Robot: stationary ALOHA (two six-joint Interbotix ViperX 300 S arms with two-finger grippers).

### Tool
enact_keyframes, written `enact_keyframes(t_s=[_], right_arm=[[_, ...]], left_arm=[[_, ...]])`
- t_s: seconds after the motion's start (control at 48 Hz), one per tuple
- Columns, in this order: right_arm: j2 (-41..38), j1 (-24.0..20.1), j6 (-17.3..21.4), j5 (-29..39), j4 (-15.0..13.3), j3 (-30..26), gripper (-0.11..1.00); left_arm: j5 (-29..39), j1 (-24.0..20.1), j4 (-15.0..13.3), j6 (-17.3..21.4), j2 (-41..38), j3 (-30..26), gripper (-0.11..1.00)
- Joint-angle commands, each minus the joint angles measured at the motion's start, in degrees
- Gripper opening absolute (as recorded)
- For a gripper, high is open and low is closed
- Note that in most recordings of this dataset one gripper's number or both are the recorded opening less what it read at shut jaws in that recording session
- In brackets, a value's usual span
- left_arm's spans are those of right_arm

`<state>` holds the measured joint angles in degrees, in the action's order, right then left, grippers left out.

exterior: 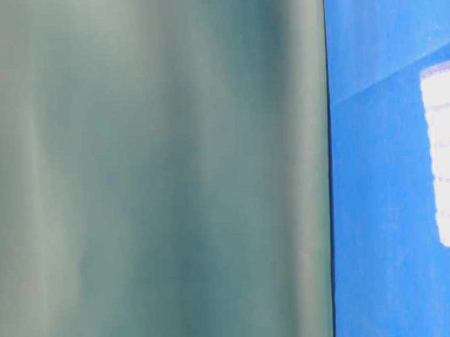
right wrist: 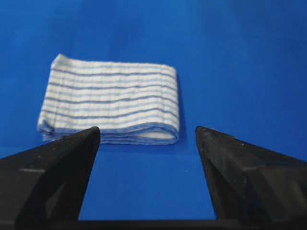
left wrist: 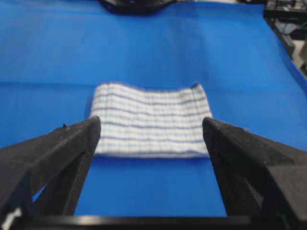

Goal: Fold the blue towel.

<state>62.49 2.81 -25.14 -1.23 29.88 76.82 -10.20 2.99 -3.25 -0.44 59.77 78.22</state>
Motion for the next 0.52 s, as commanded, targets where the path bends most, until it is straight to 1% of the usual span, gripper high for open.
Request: enact_keyframes(t_s=[0.0,0.125,0.499], right_arm=[[-0.4,0.1,0.3,-2.7,0.2,0.5,0.83],[-1.0,0.1,0.4,-4.1,0.4,1.1,0.83],[-1.2,0.1,0.4,-4.0,0.4,1.3,0.83]], left_arm=[[-0.4,-0.3,0.1,0.1,0.6,0.5,0.82],[-0.8,-0.3,0.1,0.1,1.4,1.6,0.82],[-0.8,-0.3,0.0,0.1,1.5,2.1,0.82]])
